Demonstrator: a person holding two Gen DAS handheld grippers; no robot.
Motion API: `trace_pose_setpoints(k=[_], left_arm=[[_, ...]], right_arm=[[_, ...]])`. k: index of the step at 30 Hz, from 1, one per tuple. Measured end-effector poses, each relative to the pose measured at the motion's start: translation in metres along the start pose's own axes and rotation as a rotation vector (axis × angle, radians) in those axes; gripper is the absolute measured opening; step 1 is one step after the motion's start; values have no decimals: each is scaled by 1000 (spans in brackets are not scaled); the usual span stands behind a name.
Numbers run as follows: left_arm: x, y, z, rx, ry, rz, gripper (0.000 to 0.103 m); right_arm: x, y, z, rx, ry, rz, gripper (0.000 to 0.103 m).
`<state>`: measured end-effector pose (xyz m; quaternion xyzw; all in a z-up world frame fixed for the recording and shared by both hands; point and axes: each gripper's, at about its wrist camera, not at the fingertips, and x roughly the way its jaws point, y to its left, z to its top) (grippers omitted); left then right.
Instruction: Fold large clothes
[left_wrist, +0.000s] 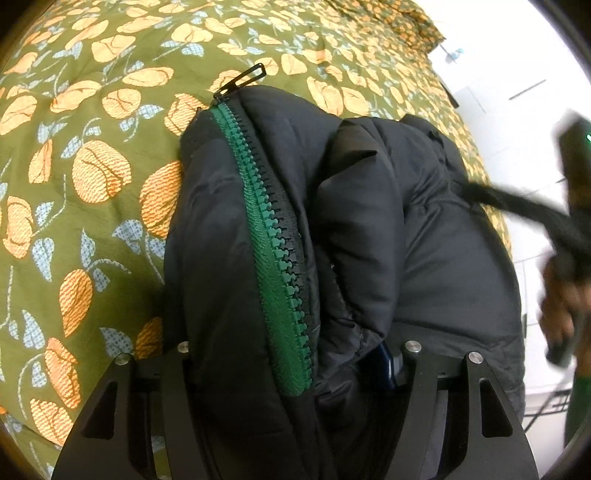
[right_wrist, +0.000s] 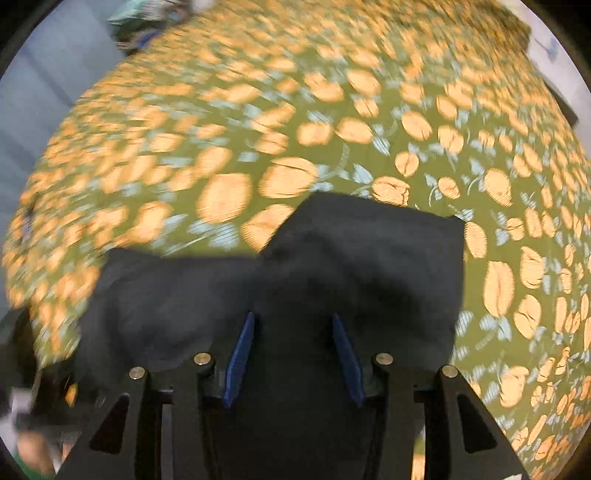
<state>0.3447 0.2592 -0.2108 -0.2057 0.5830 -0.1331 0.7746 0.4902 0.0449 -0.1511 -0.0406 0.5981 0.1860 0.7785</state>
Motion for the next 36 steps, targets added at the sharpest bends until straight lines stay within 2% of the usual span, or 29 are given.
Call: trace_pose_setpoints(k=[2, 3, 5, 6, 8, 9, 11, 16, 20, 24, 27, 29, 30, 31, 32, 34, 36], left_arm=[[0, -2, 0, 3, -4, 5, 67], [0, -3, -1, 5, -6, 6, 67], [0, -5, -1, 7, -10, 7, 67], [0, -5, -2, 7, -12, 7, 67], [0, -7, -2, 8, -14, 8, 67], [0, -7, -2, 12, -14, 7, 68], [1, -11, -3, 24, -17, 10, 68], [2, -20, -7, 41, -32, 1, 72], [4, -20, -9, 30, -48, 7, 73], [3, -22, -9, 34, -39, 29, 73], [2, -25, -7, 47, -28, 47, 73], [3, -25, -4, 53, -16, 50, 73], [3, -26, -3, 59, -9, 53, 73], [4, -27, -1, 62, -4, 57, 73], [4, -28, 0, 65, 0, 59, 73], [5, -29, 3, 73, 12, 66, 73], [6, -30, 6, 90, 27, 93, 73]], right_arm=[[-41, 12, -43, -71, -69, 32, 46], [-51, 16, -57, -82, -76, 48, 46], [-82, 26, -110, -109, -104, 106, 46], [-86, 28, -120, -113, -110, 124, 46], [-102, 37, -172, -94, -122, 168, 46], [-100, 37, -183, -80, -124, 175, 46], [-96, 40, -209, -48, -140, 114, 46], [-31, 31, -210, -15, -29, 83, 46], [-2, 21, -211, -3, -49, 97, 45], [-12, 22, -214, -16, -106, 102, 46], [-51, 25, -220, 18, -155, 97, 47], [-85, 45, -218, -28, -245, 143, 47], [-91, 53, -215, -48, -260, 163, 47], [-96, 67, -209, -73, -277, 221, 47], [-94, 80, -201, -93, -287, 279, 47], [-77, 102, -191, -135, -284, 305, 47], [-41, 116, -182, -139, -223, 316, 47]])
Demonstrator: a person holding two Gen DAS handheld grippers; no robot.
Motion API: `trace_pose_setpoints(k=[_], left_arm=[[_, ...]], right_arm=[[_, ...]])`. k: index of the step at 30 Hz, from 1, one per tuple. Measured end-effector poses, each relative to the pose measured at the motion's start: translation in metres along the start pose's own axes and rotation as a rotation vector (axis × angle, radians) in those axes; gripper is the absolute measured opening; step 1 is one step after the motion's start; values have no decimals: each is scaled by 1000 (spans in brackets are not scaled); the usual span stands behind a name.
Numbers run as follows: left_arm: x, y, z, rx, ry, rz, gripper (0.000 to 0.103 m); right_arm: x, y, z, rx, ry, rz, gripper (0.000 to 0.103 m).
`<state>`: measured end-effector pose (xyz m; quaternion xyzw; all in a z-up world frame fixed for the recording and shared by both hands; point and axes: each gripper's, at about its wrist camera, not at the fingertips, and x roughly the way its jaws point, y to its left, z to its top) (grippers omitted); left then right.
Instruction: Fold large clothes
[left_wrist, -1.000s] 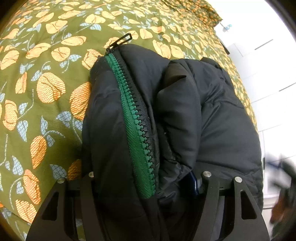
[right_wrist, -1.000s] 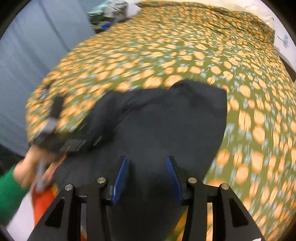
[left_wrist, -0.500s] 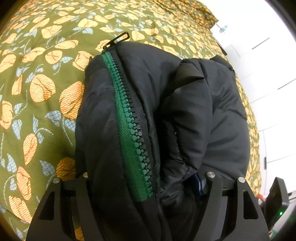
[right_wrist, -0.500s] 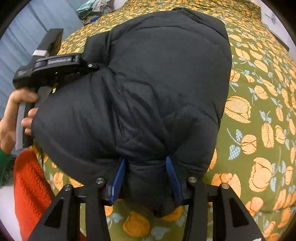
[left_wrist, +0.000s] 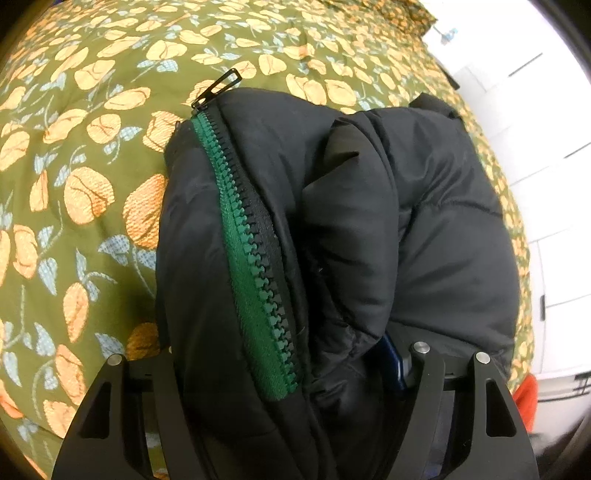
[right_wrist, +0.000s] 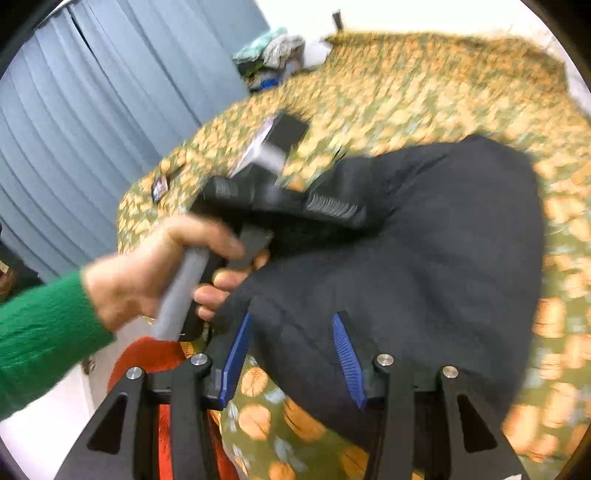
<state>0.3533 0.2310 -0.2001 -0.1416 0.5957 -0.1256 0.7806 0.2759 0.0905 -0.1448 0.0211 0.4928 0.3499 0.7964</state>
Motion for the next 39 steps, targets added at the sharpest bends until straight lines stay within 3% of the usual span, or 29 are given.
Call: trace_pose_setpoints(k=[2, 7, 12, 14, 16, 18, 23, 27, 31, 34, 37, 39], left_arm=[[2, 0, 5, 11, 8, 20, 73], [8, 8, 9, -44, -14, 10, 73], [-10, -1, 0, -35, -54, 2, 75], [-23, -6, -4, -33, -69, -5, 74], [-40, -6, -9, -31, -85, -43, 75], [-64, 2, -20, -52, -129, -97, 86], [-94, 45, -44, -165, -207, -225, 90], [-79, 81, -52, -254, -197, -307, 90], [-51, 108, -57, -332, -155, -501, 90], [-32, 109, -53, -340, -136, -544, 91], [-24, 106, -47, -337, -146, -650, 91], [-20, 100, -42, -315, -141, -680, 92]], right_arm=[[45, -5, -9, 21, 81, -41, 45], [74, 7, -7, -77, 78, -167, 46], [41, 19, -1, -82, 85, -129, 47], [3, 15, -2, -44, 17, -89, 47], [-22, 9, -2, -41, -49, -127, 47], [-38, -5, -2, -20, -86, -148, 47], [-41, -39, -7, 51, -93, -147, 47], [-38, -35, -9, 63, -98, -138, 50], [-28, -33, -7, 39, -84, -160, 51], [-24, -35, -1, 38, -71, -164, 51], [-25, -34, -2, 37, -68, -167, 51], [-25, -34, -4, 33, -67, -170, 51]])
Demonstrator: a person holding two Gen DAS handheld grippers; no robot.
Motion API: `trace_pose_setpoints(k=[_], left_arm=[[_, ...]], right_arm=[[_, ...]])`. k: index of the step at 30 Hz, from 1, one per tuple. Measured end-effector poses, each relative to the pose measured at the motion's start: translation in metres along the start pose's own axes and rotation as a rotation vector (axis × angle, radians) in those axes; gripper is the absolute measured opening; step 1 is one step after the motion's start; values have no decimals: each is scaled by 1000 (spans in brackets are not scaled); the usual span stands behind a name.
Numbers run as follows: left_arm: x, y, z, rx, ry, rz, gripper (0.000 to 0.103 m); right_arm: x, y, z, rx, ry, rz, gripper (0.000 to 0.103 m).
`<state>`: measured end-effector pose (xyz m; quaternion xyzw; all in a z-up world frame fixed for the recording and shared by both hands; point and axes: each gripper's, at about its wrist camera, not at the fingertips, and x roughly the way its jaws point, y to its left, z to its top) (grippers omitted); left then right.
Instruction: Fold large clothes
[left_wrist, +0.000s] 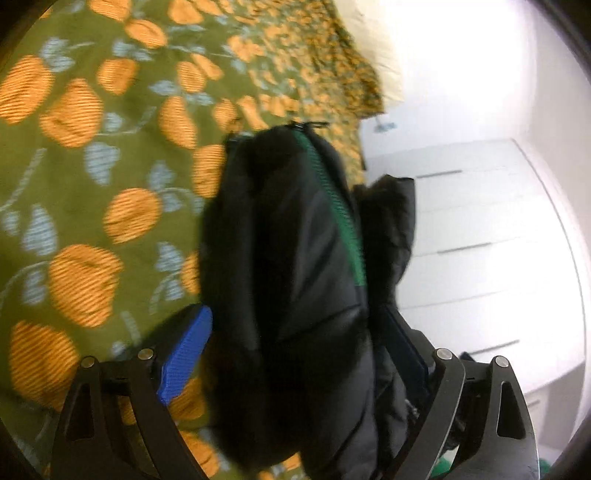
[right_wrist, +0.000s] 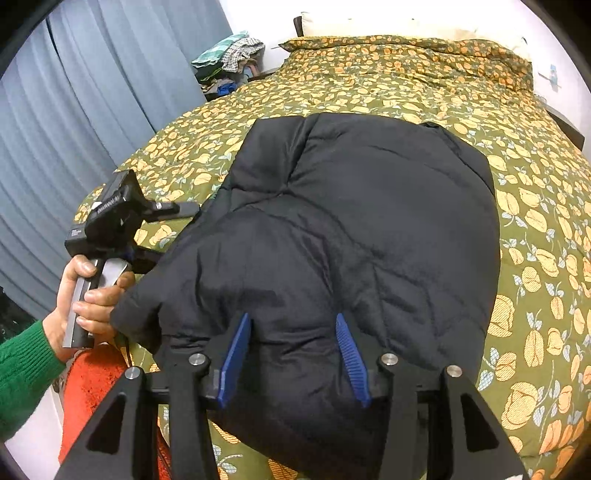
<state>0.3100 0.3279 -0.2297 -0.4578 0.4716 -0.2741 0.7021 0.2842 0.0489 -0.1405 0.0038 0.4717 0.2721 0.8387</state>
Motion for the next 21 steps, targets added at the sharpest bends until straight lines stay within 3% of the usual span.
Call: trace_pose_setpoints(k=[3, 6, 9, 12, 16, 18, 19, 21], left_arm=[[12, -4, 4, 23, 24, -1, 94], [38, -5, 4, 28, 84, 68, 92], [68, -20, 1, 96, 149, 144, 91], [78, -26, 1, 122, 168, 168, 90], [86, -26, 0, 140, 188, 246, 71], [87, -31, -1, 157, 197, 256, 63], [89, -34, 0, 165, 201, 262, 63], [93, -36, 1, 168, 205, 267, 63]], right_arm=[[1, 0, -1, -10, 0, -4, 51], [2, -1, -2, -9, -2, -1, 51], [4, 0, -3, -14, -8, -3, 51], [5, 0, -5, -26, -8, -17, 52], [0, -7, -3, -1, -6, 20, 52], [-12, -21, 1, 72, -18, 85, 52], [-20, -34, 2, 126, -37, 121, 54], [-36, -68, 0, 230, -87, 159, 74]])
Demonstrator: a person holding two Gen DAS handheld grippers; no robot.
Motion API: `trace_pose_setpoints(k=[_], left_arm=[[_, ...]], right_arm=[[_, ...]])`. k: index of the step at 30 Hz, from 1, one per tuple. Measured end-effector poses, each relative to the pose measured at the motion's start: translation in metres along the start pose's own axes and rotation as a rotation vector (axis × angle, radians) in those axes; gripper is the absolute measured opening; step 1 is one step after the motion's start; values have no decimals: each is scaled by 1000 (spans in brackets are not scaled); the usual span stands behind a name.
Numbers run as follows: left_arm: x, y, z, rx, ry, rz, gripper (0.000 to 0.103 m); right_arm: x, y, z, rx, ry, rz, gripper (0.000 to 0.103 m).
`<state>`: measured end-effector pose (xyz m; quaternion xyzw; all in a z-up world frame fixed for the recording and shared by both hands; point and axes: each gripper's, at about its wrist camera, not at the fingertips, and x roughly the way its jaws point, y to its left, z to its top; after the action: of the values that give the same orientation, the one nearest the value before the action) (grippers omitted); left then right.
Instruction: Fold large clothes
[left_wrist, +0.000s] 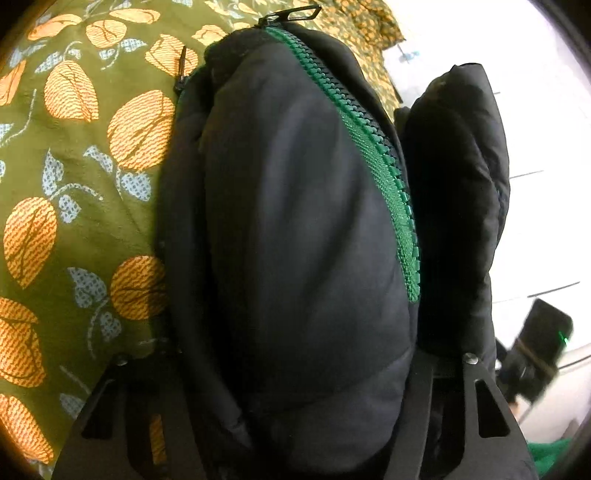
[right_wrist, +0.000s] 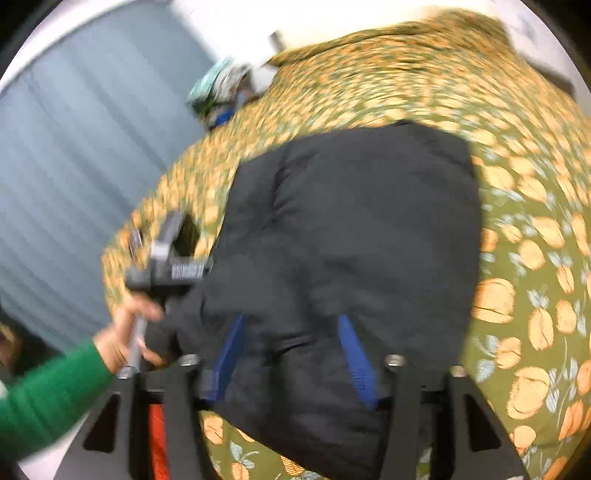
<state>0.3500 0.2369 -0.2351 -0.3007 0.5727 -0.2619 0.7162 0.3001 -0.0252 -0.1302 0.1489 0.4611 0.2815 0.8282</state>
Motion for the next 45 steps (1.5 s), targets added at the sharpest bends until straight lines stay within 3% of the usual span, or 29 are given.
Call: trace_pose_setpoints(k=[1, 5, 9, 17, 19, 21, 24, 30, 35, 41, 45], left_arm=[[1, -1, 0, 3, 1, 1, 63], [2, -5, 4, 5, 0, 1, 65], [-1, -3, 1, 6, 2, 1, 65], [6, 3, 7, -14, 9, 24, 71], [3, -5, 7, 9, -2, 48, 59], [-4, -17, 3, 44, -15, 78, 45], [-16, -39, -5, 103, -34, 106, 36], [-50, -93, -12, 190, -107, 77, 33], [-64, -135, 20, 242, -176, 64, 33], [-30, -161, 95, 268, -205, 74, 33], [25, -157, 138, 268, -167, 107, 34]], right_arm=[[-10, -19, 1, 45, -29, -1, 84], [-26, -98, -10, 190, -45, -39, 84], [-9, -139, -24, 320, -7, 126, 84], [62, -158, -18, 441, 43, 407, 86], [68, -151, -9, 408, 64, 394, 82], [62, -135, 2, 326, 57, 365, 71], [40, -111, 13, 222, 23, 355, 62], [-15, -70, 33, 73, -63, 447, 61], [-47, -63, 74, 10, -139, 489, 61], [-51, -99, 132, -15, -188, 468, 61], [-23, -146, 164, 17, -177, 420, 61]])
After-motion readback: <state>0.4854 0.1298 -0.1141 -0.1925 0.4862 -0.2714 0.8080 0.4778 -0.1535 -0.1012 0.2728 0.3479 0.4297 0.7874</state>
